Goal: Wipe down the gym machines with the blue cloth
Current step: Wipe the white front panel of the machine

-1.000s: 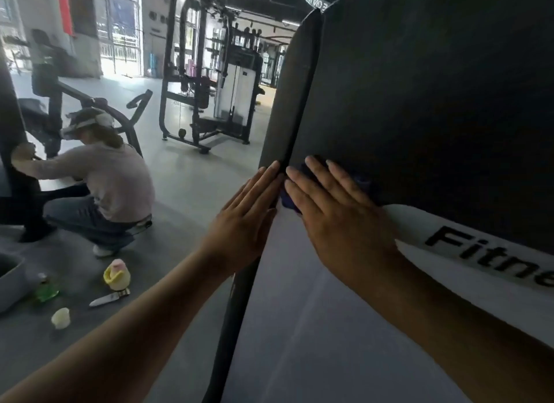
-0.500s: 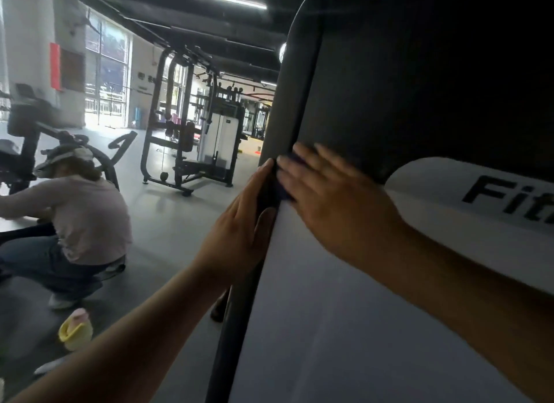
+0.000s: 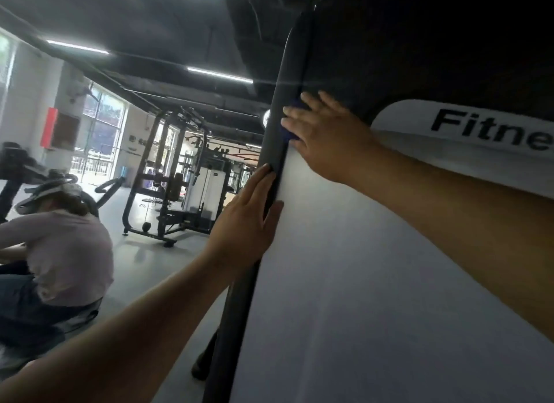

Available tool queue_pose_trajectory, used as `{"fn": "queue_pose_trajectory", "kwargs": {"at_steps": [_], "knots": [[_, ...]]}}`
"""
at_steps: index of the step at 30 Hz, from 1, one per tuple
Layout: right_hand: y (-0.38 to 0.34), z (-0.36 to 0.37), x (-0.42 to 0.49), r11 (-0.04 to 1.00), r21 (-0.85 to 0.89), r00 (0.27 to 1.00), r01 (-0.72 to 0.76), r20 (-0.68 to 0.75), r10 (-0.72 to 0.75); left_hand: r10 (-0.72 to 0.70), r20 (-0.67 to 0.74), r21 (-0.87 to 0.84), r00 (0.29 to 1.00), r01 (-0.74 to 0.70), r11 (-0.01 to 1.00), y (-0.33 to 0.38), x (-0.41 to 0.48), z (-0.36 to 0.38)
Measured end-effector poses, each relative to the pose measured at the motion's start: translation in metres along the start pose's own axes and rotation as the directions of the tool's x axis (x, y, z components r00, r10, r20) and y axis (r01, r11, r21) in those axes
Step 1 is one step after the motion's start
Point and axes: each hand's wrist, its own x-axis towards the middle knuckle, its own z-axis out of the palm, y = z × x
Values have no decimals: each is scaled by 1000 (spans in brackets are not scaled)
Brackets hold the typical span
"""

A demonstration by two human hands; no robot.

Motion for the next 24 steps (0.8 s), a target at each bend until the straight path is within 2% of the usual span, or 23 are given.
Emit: {"fn": "queue_pose_trajectory", "kwargs": {"at_steps": [2,3,7,11,15,18,19,20,23,24], "knots": [[-16,5,-8,992,13,989,127,80,-127,1,7,31,1000,-1,1000,2,4,0],[-15,3,-9,989,22,985,145,95,-147,9,13,41,1000,-9,999,2,6,0],[-6,0,-3,1000,6,1000,-22,19,22,43,24,21,999,-44,999,0,7,5],[-24,8,0,990,61,982,127,136,-135,42,21,-45,999,-41,998,2,-5,16],[-23,-1,10,999,19,999,-31,44,30,9,-6,-63,1000,-9,998,5,-7,19],[-41,1,0,988,93,979,127,150,-140,57,-33,-39,998,-58,998,6,-8,18],[-38,-2,1,983,123,973,140,170,-159,74,-31,-18,997,-74,997,4,-11,17],[-30,-3,7,985,118,978,124,151,-142,83,-22,3,996,-83,997,2,-14,18],[-11,-2,16,999,36,998,-33,46,31,65,-3,39,998,-65,997,-3,-17,15],[-15,1,11,999,29,998,-19,60,17,57,0,28,998,-57,998,-2,-16,13]]}}
